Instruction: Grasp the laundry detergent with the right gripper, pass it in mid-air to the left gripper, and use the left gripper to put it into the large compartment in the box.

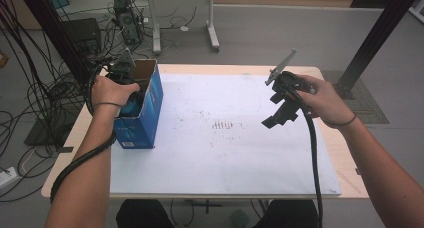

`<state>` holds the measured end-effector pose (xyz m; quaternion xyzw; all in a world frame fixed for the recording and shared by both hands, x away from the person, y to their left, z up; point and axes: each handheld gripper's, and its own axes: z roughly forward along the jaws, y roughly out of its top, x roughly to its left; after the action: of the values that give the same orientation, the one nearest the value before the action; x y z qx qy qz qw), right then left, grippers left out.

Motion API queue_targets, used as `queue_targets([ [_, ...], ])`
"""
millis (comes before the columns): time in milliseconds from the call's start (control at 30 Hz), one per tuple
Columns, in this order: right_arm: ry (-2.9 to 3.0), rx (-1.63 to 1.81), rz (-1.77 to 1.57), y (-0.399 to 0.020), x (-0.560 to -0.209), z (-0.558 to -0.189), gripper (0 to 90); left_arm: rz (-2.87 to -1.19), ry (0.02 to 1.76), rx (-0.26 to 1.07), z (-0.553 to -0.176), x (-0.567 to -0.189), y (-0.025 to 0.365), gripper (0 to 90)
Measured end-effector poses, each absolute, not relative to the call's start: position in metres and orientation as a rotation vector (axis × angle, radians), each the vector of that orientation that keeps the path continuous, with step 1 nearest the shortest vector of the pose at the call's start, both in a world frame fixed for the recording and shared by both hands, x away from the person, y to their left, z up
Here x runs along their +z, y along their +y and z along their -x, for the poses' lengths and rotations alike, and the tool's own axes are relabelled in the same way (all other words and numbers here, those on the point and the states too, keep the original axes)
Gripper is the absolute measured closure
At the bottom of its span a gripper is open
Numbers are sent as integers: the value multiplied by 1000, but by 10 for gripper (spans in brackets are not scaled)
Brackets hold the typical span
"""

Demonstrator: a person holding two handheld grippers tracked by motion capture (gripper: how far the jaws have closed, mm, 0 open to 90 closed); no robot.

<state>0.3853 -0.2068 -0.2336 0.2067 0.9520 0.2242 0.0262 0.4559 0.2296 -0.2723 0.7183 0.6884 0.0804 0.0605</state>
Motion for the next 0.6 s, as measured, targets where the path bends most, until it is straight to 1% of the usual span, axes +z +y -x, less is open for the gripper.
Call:
queue_targets([
  [600, 2939, 703, -632, -208, -232, -385, 50, -2179, 2095, 235, -457, -272, 229, 374],
])
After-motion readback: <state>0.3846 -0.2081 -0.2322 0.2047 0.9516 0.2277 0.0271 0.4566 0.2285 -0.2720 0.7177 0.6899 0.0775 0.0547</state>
